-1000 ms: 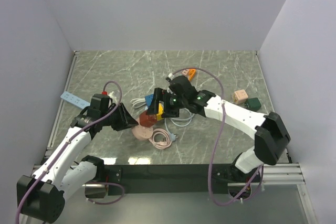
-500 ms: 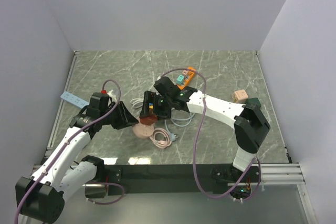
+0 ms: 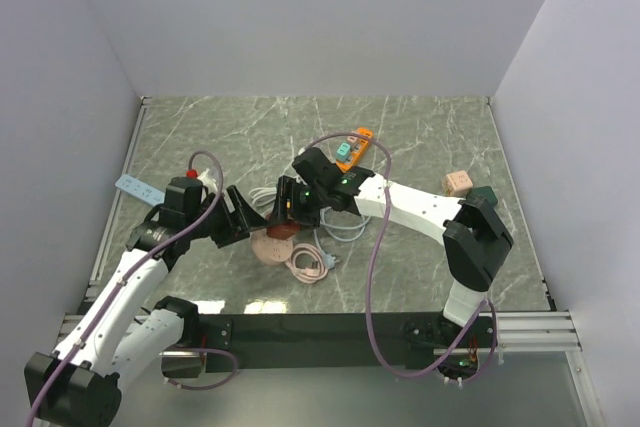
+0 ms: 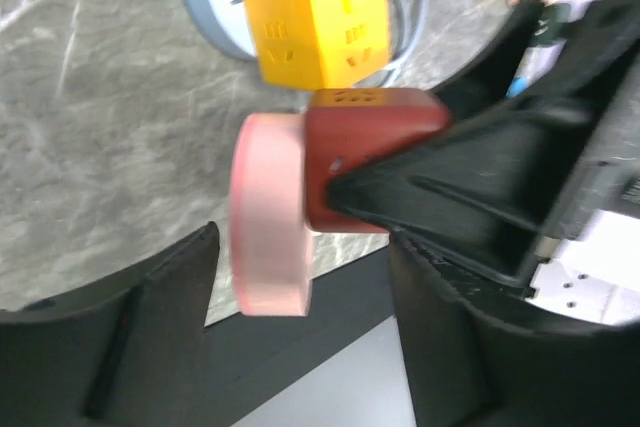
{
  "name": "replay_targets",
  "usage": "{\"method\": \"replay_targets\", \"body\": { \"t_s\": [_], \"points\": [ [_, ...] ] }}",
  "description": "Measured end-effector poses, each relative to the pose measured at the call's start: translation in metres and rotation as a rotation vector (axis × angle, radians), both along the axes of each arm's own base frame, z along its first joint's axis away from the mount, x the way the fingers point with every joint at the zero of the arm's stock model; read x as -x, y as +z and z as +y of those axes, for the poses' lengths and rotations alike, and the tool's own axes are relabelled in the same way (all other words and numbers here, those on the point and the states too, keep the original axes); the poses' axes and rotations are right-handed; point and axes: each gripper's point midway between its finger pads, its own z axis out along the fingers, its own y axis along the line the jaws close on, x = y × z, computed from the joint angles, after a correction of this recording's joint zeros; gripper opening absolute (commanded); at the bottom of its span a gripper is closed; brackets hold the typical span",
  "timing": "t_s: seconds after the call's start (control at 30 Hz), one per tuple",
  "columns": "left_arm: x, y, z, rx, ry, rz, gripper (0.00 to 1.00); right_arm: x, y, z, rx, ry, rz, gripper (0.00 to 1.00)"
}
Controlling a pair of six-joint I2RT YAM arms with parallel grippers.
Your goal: Pull the plug off the socket
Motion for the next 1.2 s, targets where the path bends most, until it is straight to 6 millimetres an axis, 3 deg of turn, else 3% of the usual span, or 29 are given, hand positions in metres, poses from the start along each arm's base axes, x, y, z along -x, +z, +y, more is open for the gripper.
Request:
{"method": "replay_targets", "body": {
  "t_s": [0.27,0.53,0.77,0.87,1.03,1.2],
  "points": [
    [-0.002,0.012,0.001,0.018,0.013,-0.063,0.79,-0.002,-0.003,-0.005,0.004,-0.007,0.023,0.00],
    [0.007,-0.013,0.000,0.003,-0.015,-0.014,0.75,-0.005,-0.001,-0.007,-0.010,-0.016,0.042,0.00],
    [0.007,-0.019,-0.009,-0.005,-0.058,-0.005,0.73,-0.003,0.001,-0.007,-0.016,-0.009,0.051,0.00],
    [0.009,-0.025,-0.018,-0.011,-0.097,0.013,0.65,-0.003,0.002,-0.006,-0.019,-0.010,0.052,0.00],
    [0.017,-0.041,-0.030,-0.046,-0.149,0.069,0.35,-0.005,0.009,-0.003,-0.031,-0.015,0.048,0.00],
    [0.014,-0.040,-0.031,-0.052,-0.135,0.063,0.01,-0.006,0.010,-0.004,-0.033,-0.017,0.051,0.00]
  ]
}}
